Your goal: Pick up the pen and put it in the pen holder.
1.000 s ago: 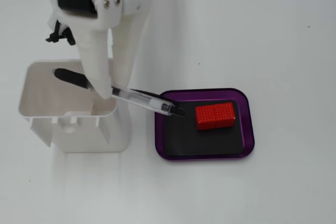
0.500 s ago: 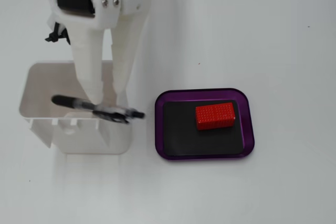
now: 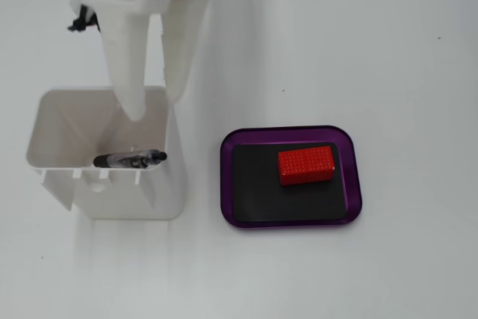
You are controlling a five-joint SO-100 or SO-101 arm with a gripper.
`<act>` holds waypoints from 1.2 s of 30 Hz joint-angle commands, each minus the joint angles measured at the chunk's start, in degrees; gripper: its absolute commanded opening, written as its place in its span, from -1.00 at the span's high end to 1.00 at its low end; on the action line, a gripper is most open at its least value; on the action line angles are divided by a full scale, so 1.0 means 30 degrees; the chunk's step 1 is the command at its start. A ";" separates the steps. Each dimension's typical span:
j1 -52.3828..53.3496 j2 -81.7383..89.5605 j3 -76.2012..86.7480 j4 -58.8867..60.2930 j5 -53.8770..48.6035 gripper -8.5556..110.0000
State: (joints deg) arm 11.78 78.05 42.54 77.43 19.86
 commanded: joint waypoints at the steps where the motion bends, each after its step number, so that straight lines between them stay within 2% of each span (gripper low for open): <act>1: -0.0117 0.3721 -0.1406 0.2520 -0.0146 0.66; 8: -0.1465 0.8760 0.0322 0.6475 -0.0176 0.67; 14: -0.1553 1.3242 0.6064 0.6416 -0.0381 0.67; 20: -0.1348 1.8164 1.4355 0.6211 -0.3223 0.67; 24: -0.1289 2.1270 2.0889 0.3955 -0.3457 0.67; 30: -0.1289 2.5635 3.0557 -0.1787 -0.3486 0.67; 36: -0.1377 3.0205 3.7119 -0.4834 -0.3516 0.67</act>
State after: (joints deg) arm 7.73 162.60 147.57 65.83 9.67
